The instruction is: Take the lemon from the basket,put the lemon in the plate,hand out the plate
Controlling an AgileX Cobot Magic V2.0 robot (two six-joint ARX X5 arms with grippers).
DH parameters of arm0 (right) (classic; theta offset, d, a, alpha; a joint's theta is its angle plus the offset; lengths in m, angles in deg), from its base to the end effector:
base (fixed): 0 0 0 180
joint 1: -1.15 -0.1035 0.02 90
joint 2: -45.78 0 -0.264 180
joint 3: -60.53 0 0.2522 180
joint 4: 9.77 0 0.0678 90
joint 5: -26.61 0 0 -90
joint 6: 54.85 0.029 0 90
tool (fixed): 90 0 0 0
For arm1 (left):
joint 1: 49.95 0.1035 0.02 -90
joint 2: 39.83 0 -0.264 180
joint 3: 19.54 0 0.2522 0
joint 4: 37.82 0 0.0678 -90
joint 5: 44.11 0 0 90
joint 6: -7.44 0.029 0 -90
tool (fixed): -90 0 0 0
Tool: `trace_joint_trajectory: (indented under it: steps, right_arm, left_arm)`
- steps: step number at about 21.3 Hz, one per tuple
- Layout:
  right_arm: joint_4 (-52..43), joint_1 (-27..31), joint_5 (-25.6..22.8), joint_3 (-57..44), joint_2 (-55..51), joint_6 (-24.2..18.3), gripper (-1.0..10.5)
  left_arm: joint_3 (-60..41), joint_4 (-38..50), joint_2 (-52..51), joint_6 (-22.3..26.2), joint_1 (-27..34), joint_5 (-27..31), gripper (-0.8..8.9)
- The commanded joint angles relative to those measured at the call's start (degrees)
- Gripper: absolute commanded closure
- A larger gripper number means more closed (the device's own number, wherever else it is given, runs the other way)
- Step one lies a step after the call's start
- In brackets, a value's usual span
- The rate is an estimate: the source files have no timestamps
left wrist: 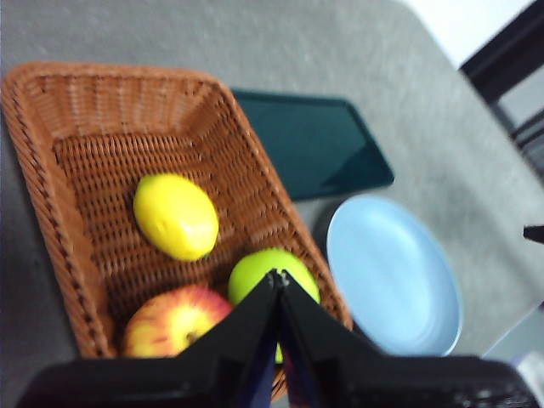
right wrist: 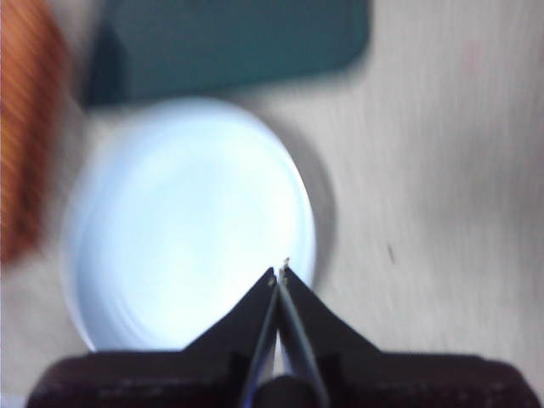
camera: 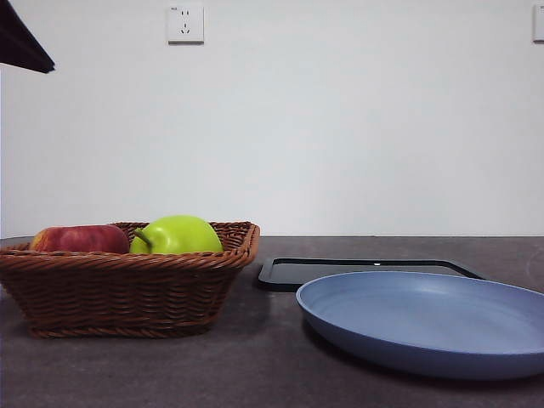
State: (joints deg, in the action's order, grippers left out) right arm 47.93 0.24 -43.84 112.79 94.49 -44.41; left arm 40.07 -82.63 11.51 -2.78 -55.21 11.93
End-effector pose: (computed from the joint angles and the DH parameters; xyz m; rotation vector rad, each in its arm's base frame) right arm 0.1531 0.0121 0.2404 0.3207 0.9670 0.2443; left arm 0.1762 -0.0325 0.2912 -0.3269 0.6886 -0.6043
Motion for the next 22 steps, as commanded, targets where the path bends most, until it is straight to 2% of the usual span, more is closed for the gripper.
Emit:
trace_joint_trajectory:
  steps: [1, 3, 4, 7, 8, 10, 12, 17, 22]
  right_arm:
    - [0.57, -1.09, 0.07, 0.68, 5.73, -3.02, 9.3]
    - [0.11, -1.88, 0.04, 0.68, 10.27, -3.02, 8.7]
    - [-0.24, -2.21, 0.04, 0.68, 12.11, -2.99, 8.2]
    - [-2.69, -3.48, -0.24, 0.68, 17.44, -2.93, 6.5]
    - [-3.78, -3.78, -0.24, 0.66, 18.64, -2.95, 6.4]
    - [-7.04, -4.5, -0.17, 0.66, 21.16, -2.23, 6.4]
    - [-10.19, -5.25, -0.17, 0.66, 23.69, -0.76, 6.4]
    - [-13.92, -6.1, -0.09, 0.66, 30.45, 0.5, 7.5]
    - [-14.25, -6.08, -0.26, 0.68, 32.61, 0.5, 9.4]
  left_arm:
    - [2.01, -1.73, 2.29, 4.44, -3.08, 2.29, 8.05]
    - [2.01, -1.64, 2.93, 4.44, -4.94, 2.38, 7.95]
    - [2.01, -1.6, 2.93, 4.44, -5.51, 2.47, 7.47]
    - [2.01, -1.4, 2.91, 4.22, -6.49, 3.58, 4.59]
    - [2.01, -1.62, 2.91, 4.24, -6.71, 4.31, 4.24]
    - [2.01, -2.03, 2.91, 4.22, -7.17, 4.61, 4.23]
    - [2.01, -2.03, 2.91, 4.22, -7.58, 5.05, 4.23]
    - [2.01, -2.05, 2.91, 4.24, -7.8, 5.46, 4.23]
    - [2.01, -2.05, 2.91, 4.24, -7.8, 5.46, 4.23]
